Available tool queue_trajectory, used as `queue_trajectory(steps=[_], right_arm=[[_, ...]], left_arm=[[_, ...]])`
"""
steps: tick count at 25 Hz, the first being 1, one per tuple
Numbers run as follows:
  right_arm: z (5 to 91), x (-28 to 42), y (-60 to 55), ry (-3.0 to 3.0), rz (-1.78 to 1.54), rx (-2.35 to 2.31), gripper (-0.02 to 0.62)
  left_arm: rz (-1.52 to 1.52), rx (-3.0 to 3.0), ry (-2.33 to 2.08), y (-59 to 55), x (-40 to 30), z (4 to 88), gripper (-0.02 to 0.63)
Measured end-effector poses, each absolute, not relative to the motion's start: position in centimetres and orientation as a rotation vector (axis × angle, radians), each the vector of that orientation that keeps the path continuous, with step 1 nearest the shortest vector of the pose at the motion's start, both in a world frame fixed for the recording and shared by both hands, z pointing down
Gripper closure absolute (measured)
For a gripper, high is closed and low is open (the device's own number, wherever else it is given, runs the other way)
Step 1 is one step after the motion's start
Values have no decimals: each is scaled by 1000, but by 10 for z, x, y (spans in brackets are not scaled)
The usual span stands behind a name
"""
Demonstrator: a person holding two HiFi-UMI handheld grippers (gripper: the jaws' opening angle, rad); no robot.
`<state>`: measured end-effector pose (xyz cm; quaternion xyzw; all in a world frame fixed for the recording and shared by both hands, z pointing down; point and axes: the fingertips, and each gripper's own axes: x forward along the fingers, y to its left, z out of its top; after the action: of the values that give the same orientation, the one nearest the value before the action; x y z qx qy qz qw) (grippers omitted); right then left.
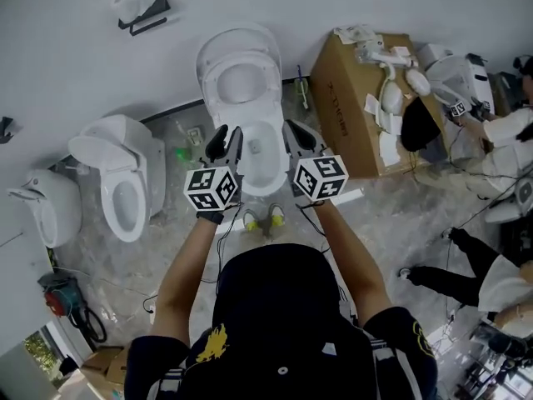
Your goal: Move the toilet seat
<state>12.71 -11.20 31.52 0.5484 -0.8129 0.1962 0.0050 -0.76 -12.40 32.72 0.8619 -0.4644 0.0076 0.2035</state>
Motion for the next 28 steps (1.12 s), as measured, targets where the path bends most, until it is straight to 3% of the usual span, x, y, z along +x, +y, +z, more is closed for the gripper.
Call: queue_trajectory(steps=[8, 28], right_arm=[[282, 132, -70, -2549, 495, 1777, 569], [248, 107, -81, -2585, 327, 1753, 569]], left_arm=[[77, 2605, -1493, -92, -9, 283, 580], [150, 2647, -1622, -93, -33, 260, 586]])
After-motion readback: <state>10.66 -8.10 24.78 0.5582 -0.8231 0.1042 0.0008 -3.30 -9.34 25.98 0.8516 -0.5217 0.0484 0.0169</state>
